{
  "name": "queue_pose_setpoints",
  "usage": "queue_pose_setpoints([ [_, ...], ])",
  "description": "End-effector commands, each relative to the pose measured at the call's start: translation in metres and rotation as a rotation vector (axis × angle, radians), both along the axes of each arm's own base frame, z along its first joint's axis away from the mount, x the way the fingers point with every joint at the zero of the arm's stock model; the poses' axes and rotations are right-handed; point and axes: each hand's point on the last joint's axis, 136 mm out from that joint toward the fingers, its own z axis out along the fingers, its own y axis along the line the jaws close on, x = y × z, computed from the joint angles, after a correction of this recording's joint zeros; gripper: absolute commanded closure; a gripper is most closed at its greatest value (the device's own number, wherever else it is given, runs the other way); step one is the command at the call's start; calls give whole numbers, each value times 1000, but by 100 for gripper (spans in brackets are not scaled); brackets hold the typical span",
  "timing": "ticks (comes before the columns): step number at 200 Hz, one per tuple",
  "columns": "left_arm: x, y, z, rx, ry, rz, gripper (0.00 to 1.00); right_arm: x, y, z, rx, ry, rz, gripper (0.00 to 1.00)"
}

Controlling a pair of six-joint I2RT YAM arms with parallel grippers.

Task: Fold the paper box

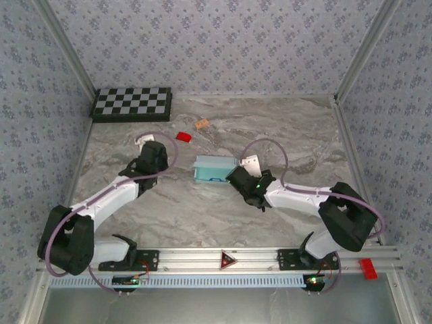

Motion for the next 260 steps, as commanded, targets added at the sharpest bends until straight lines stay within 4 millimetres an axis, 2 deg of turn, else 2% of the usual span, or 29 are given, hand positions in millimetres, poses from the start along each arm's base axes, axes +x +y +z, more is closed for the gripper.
queue_pose_setpoints([
  [1,16,-48,23,-210,14,-212,55,15,5,19,71,18,25,51],
  [40,23,-92,22,-311,163,-378,55,34,13,29,240,86,45,51],
  [67,26,-115,17,-386,228,-464,56,43,36,38,442,153,132,52],
  [106,24,-131,1,-446,312,-508,59,53,62,57,615,168,240,52],
  [135,21,-139,-11,-468,362,-529,61,53,73,59,683,195,282,52],
  [190,15,-148,-27,-494,417,-547,61,51,95,41,756,304,338,53],
  [260,3,-152,-52,-504,477,-533,61,51,90,12,725,355,279,54],
])
